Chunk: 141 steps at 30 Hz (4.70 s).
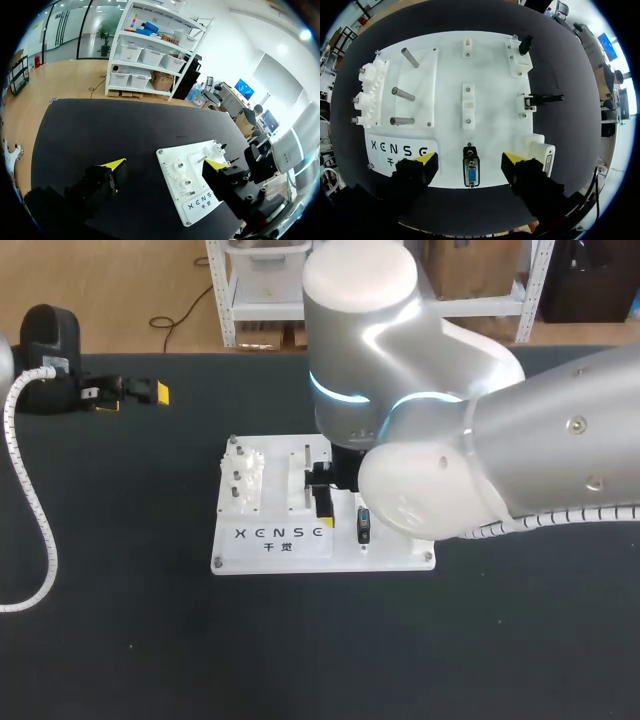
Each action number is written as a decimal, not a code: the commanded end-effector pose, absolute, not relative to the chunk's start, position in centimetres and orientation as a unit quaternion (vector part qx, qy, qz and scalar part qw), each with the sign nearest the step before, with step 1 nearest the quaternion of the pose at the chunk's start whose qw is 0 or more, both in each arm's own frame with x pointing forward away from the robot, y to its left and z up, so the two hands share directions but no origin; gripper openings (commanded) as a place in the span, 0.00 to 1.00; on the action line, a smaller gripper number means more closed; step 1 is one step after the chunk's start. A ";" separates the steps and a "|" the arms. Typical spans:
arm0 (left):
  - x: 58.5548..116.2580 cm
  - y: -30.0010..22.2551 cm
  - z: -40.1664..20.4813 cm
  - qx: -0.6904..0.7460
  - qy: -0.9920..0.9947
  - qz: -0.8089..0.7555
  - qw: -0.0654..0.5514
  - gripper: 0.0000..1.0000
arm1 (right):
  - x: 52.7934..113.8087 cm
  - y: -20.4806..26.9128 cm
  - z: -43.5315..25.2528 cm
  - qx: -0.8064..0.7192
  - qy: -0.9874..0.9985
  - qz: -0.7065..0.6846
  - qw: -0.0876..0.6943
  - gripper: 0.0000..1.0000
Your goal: Insert the USB connector, Ethernet cable, and multi-pin plug into their matching sockets one by one.
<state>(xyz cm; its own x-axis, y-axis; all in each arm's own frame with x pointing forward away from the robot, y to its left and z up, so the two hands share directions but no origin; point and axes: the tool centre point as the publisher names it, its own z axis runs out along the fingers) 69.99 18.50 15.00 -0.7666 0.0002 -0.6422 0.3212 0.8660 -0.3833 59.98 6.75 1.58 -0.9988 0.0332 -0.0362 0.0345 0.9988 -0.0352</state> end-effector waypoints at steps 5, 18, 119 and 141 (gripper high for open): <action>70.0 18.5 15.0 0.089 0.908 -0.243 0.330 1.00 | 59.8 6.3 1.4 0.022 0.999 -0.020 0.022 0.38; 70.0 18.5 15.0 0.089 0.908 -0.243 0.330 1.00 | 60.0 6.2 1.4 0.028 0.999 -0.010 0.021 0.04; 70.0 18.5 15.0 0.089 0.908 -0.243 0.330 1.00 | 59.9 -1.0 6.0 0.060 0.993 -0.037 0.096 0.00; 70.0 18.5 15.0 0.089 0.908 -0.243 0.330 1.00 | 59.8 -1.0 6.3 0.047 0.993 -0.034 0.105 0.00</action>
